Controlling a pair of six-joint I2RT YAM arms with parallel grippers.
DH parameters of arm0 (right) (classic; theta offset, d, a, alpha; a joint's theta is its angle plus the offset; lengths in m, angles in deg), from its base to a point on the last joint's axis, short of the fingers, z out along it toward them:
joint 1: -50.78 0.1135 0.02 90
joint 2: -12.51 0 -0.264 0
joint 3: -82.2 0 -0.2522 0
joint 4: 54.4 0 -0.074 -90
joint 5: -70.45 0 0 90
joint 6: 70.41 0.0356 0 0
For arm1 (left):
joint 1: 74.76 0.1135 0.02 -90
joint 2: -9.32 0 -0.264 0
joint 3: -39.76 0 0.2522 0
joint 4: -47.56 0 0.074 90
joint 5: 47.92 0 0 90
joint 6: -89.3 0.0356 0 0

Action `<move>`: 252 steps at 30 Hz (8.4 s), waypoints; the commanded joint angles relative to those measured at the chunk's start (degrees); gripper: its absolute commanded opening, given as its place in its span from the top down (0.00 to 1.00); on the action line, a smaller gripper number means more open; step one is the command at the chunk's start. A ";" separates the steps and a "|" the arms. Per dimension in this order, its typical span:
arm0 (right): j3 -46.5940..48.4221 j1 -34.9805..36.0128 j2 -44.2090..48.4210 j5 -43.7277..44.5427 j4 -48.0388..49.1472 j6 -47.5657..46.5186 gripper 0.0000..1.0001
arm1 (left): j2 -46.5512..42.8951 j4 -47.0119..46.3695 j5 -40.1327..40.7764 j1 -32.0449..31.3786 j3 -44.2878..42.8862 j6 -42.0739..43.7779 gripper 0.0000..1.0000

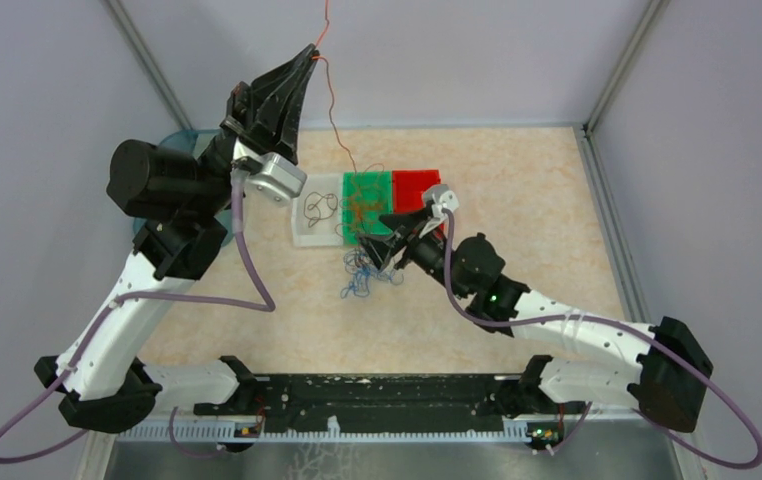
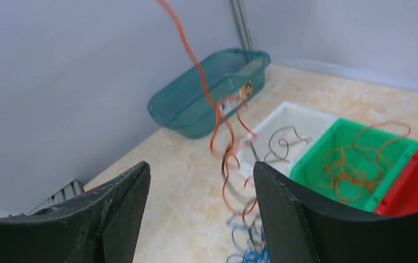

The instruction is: Untangle the cables

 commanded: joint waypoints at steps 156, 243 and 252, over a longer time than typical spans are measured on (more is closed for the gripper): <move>-14.52 -14.92 7.18 12.81 -12.34 14.04 0.58 | 38.23 20.23 2.81 15.73 11.18 -9.54 1.00; 5.92 -21.75 -26.42 -6.21 -23.10 3.57 0.36 | 9.77 51.76 -11.96 14.21 10.96 -16.87 0.01; 9.65 -22.04 -32.79 -13.44 -20.36 2.22 0.53 | 8.90 51.55 -11.35 14.23 11.25 -16.38 0.01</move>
